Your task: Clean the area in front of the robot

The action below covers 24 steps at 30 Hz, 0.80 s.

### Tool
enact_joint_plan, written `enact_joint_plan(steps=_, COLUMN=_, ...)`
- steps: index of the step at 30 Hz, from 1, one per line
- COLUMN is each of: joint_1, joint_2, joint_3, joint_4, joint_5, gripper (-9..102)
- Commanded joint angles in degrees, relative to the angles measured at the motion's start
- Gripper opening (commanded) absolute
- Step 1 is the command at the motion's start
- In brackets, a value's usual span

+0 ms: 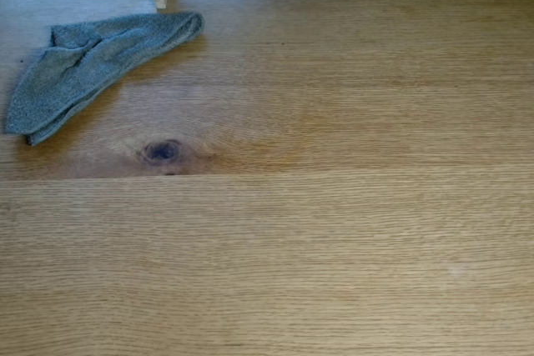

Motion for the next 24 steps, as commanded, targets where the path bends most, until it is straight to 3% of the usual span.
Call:
enact_joint_plan(steps=1, joint_1=-1.5, joint_2=5.0, joint_3=5.8, joint_4=2.3, joint_5=-1.8, gripper=0)
enact_joint_plan(steps=6, joint_1=-1.8, joint_2=10.7, joint_3=14.2, joint_4=9.1, joint_5=-4.0, gripper=0)
enact_joint_plan(steps=24, joint_1=-2.2, joint_2=11.2, joint_3=14.4, joint_4=9.3, joint_5=-4.1, gripper=0)
